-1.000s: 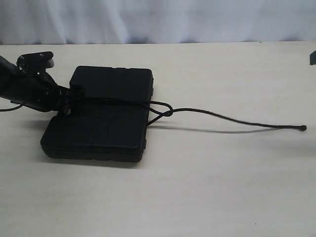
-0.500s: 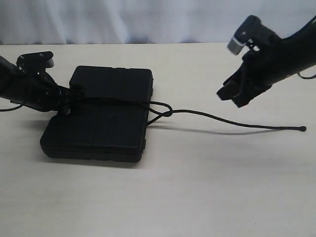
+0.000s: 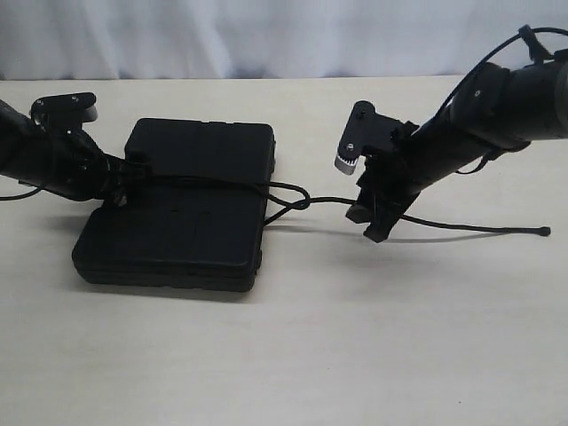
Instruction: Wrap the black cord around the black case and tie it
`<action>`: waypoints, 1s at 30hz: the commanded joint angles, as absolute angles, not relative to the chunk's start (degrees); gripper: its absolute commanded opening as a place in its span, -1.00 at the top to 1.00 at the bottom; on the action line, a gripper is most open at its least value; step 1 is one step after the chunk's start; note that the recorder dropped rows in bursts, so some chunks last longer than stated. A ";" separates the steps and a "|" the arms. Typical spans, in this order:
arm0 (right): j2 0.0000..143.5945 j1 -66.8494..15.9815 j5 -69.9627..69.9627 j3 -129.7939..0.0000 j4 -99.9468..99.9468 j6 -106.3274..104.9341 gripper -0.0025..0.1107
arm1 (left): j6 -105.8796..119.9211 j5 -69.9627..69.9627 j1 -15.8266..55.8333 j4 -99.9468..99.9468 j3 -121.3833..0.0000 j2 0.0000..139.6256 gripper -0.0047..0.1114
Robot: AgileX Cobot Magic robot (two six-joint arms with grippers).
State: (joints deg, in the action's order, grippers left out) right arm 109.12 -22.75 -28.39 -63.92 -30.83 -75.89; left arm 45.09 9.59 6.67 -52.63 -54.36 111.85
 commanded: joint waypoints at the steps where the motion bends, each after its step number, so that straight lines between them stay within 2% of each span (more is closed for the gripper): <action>1: 110.08 -22.77 -26.82 -63.65 -30.39 -75.31 0.48 | 44.81 8.30 5.92 -51.65 -54.07 112.57 0.92; 3: 110.08 -22.77 -26.82 -63.78 -30.39 -75.31 0.86 | 44.81 8.30 5.92 -51.65 -54.07 112.57 0.92; 4: 109.82 -22.77 -26.82 -63.78 -30.56 -73.98 0.87 | 44.81 8.30 5.92 -51.65 -54.07 112.57 0.92; 9: 106.82 -20.93 -28.86 -63.78 -28.84 -69.08 0.88 | 44.81 7.82 5.92 -51.65 -54.07 112.57 0.92; 15: 103.19 -12.71 -31.78 -63.49 -28.49 -61.04 0.88 | 44.81 5.70 5.92 -51.65 -54.07 112.57 0.92; 22: 102.96 -6.69 -23.88 -58.82 -28.49 -53.02 0.88 | 44.67 3.95 5.92 -51.75 -54.07 112.57 0.92; 30: 103.11 -5.38 -20.43 -57.17 -28.51 -51.99 0.88 | 44.67 3.95 5.92 -52.00 -54.07 112.57 0.92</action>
